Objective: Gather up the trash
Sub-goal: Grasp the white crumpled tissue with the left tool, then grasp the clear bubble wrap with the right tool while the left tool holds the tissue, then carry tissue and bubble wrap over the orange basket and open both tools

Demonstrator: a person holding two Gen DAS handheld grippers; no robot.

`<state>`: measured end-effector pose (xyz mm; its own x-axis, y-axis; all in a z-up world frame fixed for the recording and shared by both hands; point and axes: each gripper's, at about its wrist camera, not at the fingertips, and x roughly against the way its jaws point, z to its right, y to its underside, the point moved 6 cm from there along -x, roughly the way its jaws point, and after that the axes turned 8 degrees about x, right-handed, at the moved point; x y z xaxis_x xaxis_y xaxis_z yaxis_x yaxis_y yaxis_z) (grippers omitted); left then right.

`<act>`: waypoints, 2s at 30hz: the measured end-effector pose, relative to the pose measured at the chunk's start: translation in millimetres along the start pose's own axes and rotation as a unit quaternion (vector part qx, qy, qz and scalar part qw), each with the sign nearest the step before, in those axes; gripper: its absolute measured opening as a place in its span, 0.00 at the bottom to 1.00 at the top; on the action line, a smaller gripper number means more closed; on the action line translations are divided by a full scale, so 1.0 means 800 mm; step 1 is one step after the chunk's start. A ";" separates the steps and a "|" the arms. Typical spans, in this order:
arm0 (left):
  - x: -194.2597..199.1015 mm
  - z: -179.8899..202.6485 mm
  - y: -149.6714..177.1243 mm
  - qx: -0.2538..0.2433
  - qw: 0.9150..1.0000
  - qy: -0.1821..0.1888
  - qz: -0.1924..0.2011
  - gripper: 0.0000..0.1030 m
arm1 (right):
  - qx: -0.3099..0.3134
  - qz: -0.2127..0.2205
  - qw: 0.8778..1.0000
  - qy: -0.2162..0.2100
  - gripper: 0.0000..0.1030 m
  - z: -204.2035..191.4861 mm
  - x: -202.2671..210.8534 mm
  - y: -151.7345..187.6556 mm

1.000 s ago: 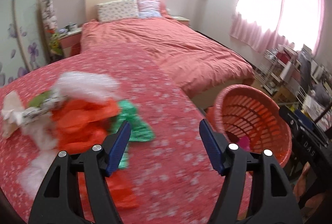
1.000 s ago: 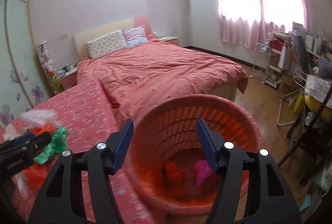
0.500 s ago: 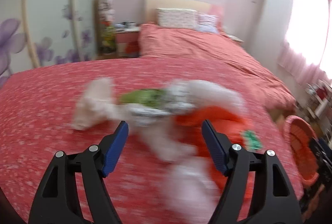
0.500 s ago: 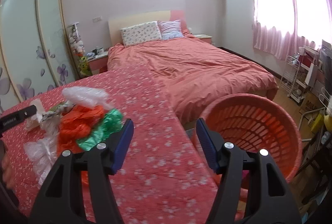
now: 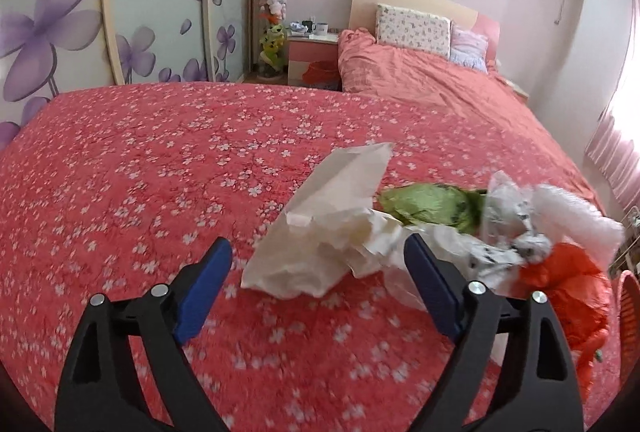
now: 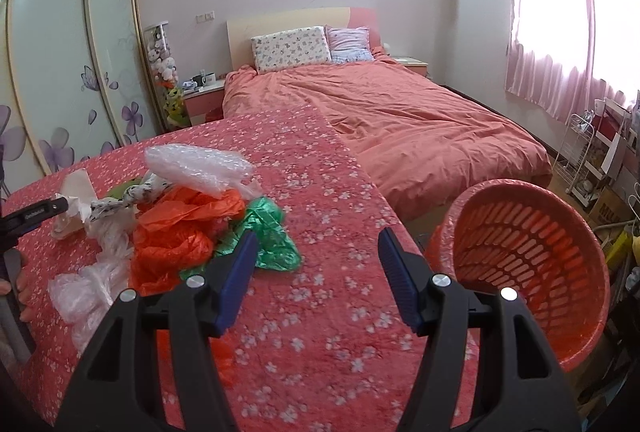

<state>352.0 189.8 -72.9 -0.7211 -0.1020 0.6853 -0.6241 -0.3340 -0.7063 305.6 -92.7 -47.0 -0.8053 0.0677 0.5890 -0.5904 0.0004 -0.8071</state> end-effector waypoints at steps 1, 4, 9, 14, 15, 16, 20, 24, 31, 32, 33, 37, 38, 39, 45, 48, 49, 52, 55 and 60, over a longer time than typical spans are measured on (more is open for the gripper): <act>-0.009 0.000 -0.001 0.002 1.000 0.000 -0.007 0.85 | 0.001 -0.001 1.000 -0.001 0.60 -0.003 -0.003 -0.001; -0.021 -0.013 0.005 0.012 0.999 0.015 -0.026 0.85 | 0.005 -0.004 1.000 -0.003 0.60 -0.010 -0.009 -0.002; -0.033 -0.014 0.006 0.018 0.998 0.038 -0.037 0.81 | 0.017 -0.012 1.000 -0.006 0.60 -0.023 -0.019 0.000; -0.031 -0.015 -0.001 0.012 0.999 0.046 -0.028 0.73 | 0.021 -0.016 1.000 -0.010 0.60 -0.027 -0.025 0.001; -0.030 -0.015 -0.004 0.012 0.999 0.044 -0.024 0.73 | 0.021 -0.016 1.000 -0.010 0.60 -0.028 -0.026 0.001; -0.028 -0.015 -0.005 0.012 0.999 0.043 -0.022 0.73 | 0.022 -0.016 1.000 -0.011 0.60 -0.029 -0.027 0.000; -0.016 -0.023 -0.011 0.016 0.999 0.034 -0.009 0.73 | 0.026 -0.011 0.999 -0.015 0.60 -0.035 -0.029 -0.007; 0.001 -0.030 -0.015 0.013 1.000 0.025 0.005 0.73 | 0.029 -0.001 0.999 -0.023 0.60 -0.046 -0.032 -0.025; 0.021 -0.042 -0.016 0.008 1.000 0.019 0.017 0.73 | 0.029 0.016 0.996 -0.081 0.60 -0.092 -0.046 -0.074; 0.023 -0.045 -0.015 0.010 1.000 0.020 0.016 0.73 | 0.031 0.018 0.995 -0.088 0.60 -0.098 -0.046 -0.077; 0.023 -0.046 -0.016 0.011 1.000 0.020 0.015 0.73 | 0.036 0.021 0.995 -0.095 0.60 -0.107 -0.046 -0.081; 0.025 -0.050 -0.017 0.018 1.000 0.023 0.011 0.73 | 0.071 0.023 0.992 -0.106 0.60 -0.143 -0.060 -0.090; 0.026 -0.051 -0.017 0.018 1.000 0.023 0.011 0.73 | 0.081 0.019 0.991 -0.104 0.60 -0.151 -0.065 -0.091; 0.026 -0.051 -0.017 0.018 0.999 0.024 0.011 0.73 | 0.088 0.015 0.991 -0.099 0.60 -0.155 -0.071 -0.092; 0.033 -0.051 -0.016 0.018 0.999 0.026 0.009 0.73 | 0.106 -0.024 0.991 -0.075 0.39 -0.158 -0.110 -0.088; 0.037 -0.051 -0.017 0.017 0.999 0.027 0.011 0.73 | 0.092 -0.032 0.992 -0.084 0.18 -0.152 -0.113 -0.084; 0.038 -0.051 -0.017 0.017 0.999 0.028 0.011 0.73 | 0.089 -0.030 0.992 -0.084 0.15 -0.150 -0.111 -0.085; 0.043 -0.047 -0.016 0.018 0.999 0.030 0.014 0.73 | 0.079 -0.018 0.993 -0.089 0.12 -0.140 -0.100 -0.087; 0.051 -0.040 -0.015 0.015 0.999 0.035 0.016 0.73 | 0.066 -0.001 0.994 -0.090 0.12 -0.126 -0.081 -0.093; 0.068 -0.021 -0.011 0.008 0.999 0.044 0.022 0.73 | 0.056 0.023 0.995 -0.084 0.12 -0.103 -0.050 -0.098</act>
<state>313.5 203.1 -32.3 -0.7720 -0.0341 0.6347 -0.5865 -0.3466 -0.7320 388.5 -13.3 -10.3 -0.8236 -0.1034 0.5577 -0.5477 -0.1112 -0.8293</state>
